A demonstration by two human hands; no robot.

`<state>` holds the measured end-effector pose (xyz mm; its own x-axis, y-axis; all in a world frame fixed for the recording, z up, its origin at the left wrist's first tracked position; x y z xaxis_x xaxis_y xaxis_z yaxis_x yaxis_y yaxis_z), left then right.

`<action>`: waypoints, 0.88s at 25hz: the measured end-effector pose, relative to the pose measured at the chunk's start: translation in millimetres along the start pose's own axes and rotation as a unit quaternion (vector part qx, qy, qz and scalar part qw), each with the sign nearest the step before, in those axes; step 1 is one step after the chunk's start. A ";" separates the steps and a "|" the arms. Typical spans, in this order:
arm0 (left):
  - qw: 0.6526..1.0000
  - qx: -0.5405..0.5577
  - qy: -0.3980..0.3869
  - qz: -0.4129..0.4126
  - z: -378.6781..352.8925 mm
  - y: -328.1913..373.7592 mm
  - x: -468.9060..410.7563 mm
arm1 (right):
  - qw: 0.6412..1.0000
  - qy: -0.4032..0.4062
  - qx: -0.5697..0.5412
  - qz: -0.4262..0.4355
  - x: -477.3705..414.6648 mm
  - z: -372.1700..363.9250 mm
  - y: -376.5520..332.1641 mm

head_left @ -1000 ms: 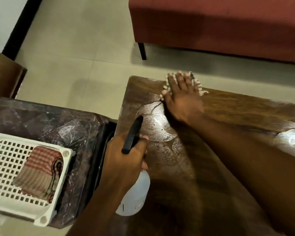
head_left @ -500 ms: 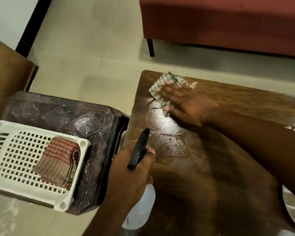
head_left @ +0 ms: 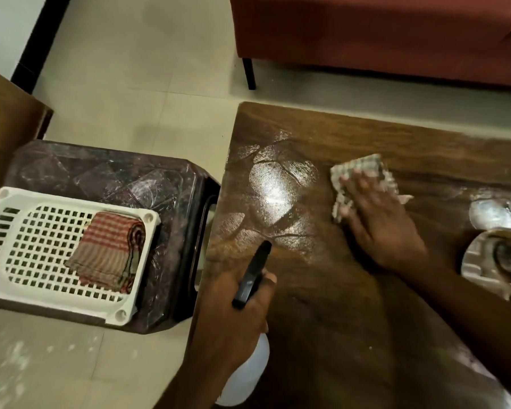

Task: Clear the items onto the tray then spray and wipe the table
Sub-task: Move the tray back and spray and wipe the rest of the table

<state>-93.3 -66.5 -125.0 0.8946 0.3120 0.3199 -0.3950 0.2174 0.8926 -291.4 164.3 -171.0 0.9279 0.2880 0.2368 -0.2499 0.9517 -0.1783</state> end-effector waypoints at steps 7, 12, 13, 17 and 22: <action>1.000 0.003 0.000 0.014 15.2 -15.1 43.2 | 1.000 -0.014 -0.018 0.015 61.7 -44.2 -153.0; 0.999 0.028 0.025 0.019 37.6 -32.1 67.9 | 0.841 -0.157 0.102 0.509 145.3 -68.4 -189.4; 0.998 0.043 0.031 0.023 41.1 -37.1 72.2 | 0.849 -0.162 0.108 0.492 125.0 -63.9 -188.2; 0.998 0.048 0.034 0.016 48.6 -47.4 86.8 | 0.961 -0.124 0.071 0.237 12.6 -37.1 -203.7; 1.000 0.016 0.019 0.015 52.6 -62.6 102.8 | 0.975 -0.105 0.028 0.194 37.9 -42.9 -234.0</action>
<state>34.3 -96.8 -131.3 0.8733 0.3539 0.3349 -0.4143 0.1775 0.8927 -185.9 -52.1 -161.3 0.6845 0.6372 0.3541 -0.5908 0.7695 -0.2428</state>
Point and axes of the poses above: each hand's wrist, its own x-axis away from the middle knuckle, its own z-axis out of the back of the hand, y = z × x, the point moved 10 cm from there along -x, towards the middle knuckle, and after that the axes turned 15 degrees about -z, right-handed, at the moved point
